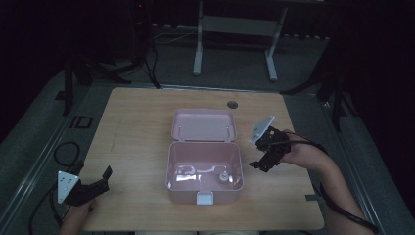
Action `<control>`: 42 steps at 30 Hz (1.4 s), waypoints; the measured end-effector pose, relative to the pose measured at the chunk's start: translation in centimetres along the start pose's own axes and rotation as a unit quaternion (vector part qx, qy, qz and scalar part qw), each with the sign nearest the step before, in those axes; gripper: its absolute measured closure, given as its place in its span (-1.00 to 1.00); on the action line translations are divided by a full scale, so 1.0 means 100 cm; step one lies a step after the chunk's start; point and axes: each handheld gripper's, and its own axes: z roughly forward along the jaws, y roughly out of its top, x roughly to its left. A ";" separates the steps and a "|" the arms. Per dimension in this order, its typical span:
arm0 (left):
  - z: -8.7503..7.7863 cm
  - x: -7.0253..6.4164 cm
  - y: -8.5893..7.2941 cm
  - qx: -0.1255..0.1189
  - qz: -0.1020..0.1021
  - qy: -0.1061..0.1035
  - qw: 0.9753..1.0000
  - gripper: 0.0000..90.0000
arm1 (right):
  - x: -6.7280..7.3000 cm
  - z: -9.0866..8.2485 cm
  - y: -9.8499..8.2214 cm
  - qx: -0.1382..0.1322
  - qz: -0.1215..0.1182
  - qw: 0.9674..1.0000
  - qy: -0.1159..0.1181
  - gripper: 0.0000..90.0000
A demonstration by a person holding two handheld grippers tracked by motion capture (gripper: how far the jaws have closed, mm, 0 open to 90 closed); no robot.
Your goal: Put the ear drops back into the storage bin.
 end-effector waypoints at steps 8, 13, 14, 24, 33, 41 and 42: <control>0.000 0.000 0.000 0.000 0.000 0.000 1.000 -0.99 | -0.003 0.015 -0.032 -0.021 0.032 0.999 -0.002 -0.70; 0.000 0.000 0.000 0.000 0.000 0.001 1.000 -0.99 | -0.003 0.034 -0.057 -0.041 0.059 0.997 -0.011 -0.69; 0.000 0.000 0.000 0.000 0.000 0.001 1.000 -0.99 | -0.003 0.037 -0.060 -0.043 0.062 0.997 -0.011 -0.69; 0.000 0.000 0.000 0.000 -0.001 0.001 1.000 -0.99 | 0.004 0.067 -0.105 -0.083 0.124 0.989 -0.011 -0.69; 0.000 0.000 0.000 0.000 -0.001 0.001 1.000 -0.99 | 0.014 0.084 -0.137 -0.103 0.179 0.977 -0.053 -0.70; 0.000 0.000 0.000 0.000 -0.001 0.001 1.000 -0.99 | 0.018 0.091 -0.157 -0.124 0.227 0.961 -0.097 -0.70; 0.000 0.000 0.000 -0.001 -0.002 0.002 1.000 -0.99 | 0.019 0.093 -0.158 -0.123 0.232 0.960 -0.102 -0.70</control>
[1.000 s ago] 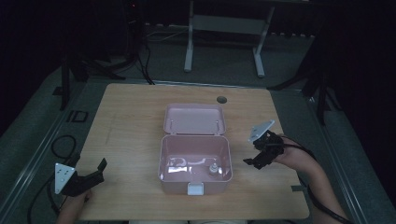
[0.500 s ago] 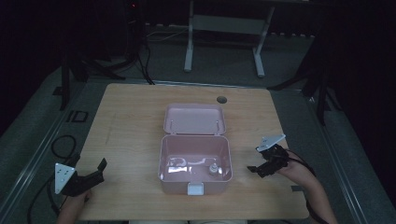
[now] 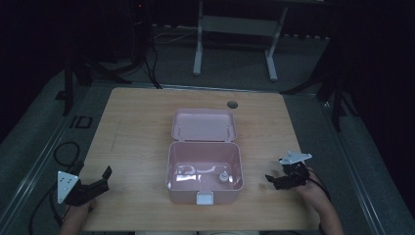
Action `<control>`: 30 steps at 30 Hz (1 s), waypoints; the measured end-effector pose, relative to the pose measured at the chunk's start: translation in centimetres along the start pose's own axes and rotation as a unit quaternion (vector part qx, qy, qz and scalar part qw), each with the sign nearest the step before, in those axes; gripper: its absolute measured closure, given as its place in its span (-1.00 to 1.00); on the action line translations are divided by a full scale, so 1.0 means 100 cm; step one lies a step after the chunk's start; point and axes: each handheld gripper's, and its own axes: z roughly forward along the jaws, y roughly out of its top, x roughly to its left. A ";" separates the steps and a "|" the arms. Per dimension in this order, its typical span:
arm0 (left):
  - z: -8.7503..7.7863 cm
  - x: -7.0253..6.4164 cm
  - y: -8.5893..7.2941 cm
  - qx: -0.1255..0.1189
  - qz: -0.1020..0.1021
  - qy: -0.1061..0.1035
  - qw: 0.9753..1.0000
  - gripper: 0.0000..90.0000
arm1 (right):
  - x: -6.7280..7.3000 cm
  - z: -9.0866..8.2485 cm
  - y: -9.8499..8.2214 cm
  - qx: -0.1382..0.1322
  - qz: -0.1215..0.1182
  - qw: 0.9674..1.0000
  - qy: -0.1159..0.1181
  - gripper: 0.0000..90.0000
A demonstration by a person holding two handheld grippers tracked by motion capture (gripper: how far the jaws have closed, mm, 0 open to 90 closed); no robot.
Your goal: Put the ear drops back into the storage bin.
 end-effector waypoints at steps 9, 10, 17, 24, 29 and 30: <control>0.000 0.000 0.000 0.000 -0.001 0.000 1.000 -0.99 | 0.000 0.005 -0.015 -0.030 0.070 0.995 -0.069 -0.70; 0.000 0.000 0.000 0.000 -0.001 0.000 1.000 -0.99 | 0.001 0.005 -0.015 -0.031 0.073 0.994 -0.080 -0.70; 0.000 0.000 0.000 0.000 -0.002 -0.001 1.000 -0.99 | 0.006 0.011 -0.021 -0.048 0.099 0.984 -0.142 -0.70; 0.000 0.000 0.000 0.000 -0.002 0.000 1.000 -0.99 | 0.009 0.012 -0.021 -0.090 0.141 0.969 -0.179 -0.71; 0.000 0.000 0.000 0.000 -0.002 0.000 1.000 -0.99 | 0.013 0.011 -0.023 -0.115 0.159 0.959 -0.206 -0.71; 0.000 0.000 0.000 0.000 -0.002 -0.001 1.000 -0.99 | 0.013 0.011 -0.023 -0.123 0.163 0.957 -0.207 -0.71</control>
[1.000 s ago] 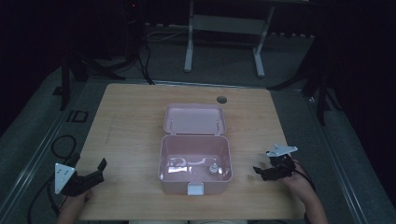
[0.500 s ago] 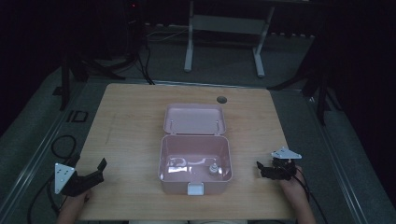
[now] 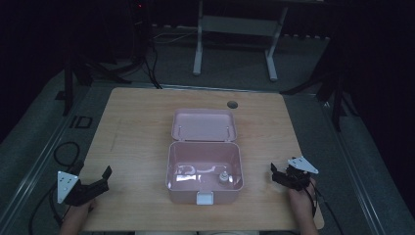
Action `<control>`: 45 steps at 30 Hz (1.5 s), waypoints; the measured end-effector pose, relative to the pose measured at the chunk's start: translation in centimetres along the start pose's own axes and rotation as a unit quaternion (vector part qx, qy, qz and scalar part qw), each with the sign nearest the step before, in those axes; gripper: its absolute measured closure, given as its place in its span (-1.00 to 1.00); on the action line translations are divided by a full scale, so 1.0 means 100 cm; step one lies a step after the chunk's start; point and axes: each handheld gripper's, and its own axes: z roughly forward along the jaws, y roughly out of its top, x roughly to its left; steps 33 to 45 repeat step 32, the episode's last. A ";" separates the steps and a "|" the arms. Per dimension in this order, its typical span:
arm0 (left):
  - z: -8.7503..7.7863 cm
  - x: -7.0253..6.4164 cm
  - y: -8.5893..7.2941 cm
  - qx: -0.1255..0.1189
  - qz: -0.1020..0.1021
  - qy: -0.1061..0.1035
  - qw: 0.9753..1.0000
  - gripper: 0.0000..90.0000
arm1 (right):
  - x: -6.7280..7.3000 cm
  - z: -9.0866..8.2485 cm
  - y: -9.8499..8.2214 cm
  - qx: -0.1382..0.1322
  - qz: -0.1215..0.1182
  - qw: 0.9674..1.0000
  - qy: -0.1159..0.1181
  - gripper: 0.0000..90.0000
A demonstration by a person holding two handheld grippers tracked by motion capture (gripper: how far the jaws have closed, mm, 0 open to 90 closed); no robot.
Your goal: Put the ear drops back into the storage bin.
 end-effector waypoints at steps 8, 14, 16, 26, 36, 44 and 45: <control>0.000 0.000 0.000 -0.001 0.001 -0.001 1.000 -0.99 | -0.001 -0.004 0.000 -0.040 0.017 0.999 -0.016 -0.72; 0.000 0.000 0.000 -0.002 0.001 -0.002 1.000 -0.99 | -0.001 -0.009 0.000 -0.067 0.020 0.997 -0.017 -0.72; 0.000 0.000 0.000 -0.002 0.002 -0.003 1.000 -0.99 | -0.001 -0.012 0.000 -0.078 0.021 0.997 -0.018 -0.73; 0.000 0.000 0.000 -0.002 0.002 -0.003 1.000 -0.99 | -0.001 -0.014 -0.001 -0.086 0.018 0.996 -0.011 -0.73; 0.000 0.000 0.000 -0.002 0.002 -0.003 1.000 -0.99 | 0.000 -0.011 -0.002 -0.068 0.019 0.997 -0.006 -0.73; 0.000 0.000 0.000 -0.002 0.002 -0.003 1.000 -0.99 | 0.000 -0.011 -0.002 -0.068 0.019 0.997 -0.006 -0.73; 0.000 0.000 0.000 -0.002 0.002 -0.003 1.000 -0.99 | 0.000 -0.011 -0.002 -0.068 0.019 0.997 -0.006 -0.73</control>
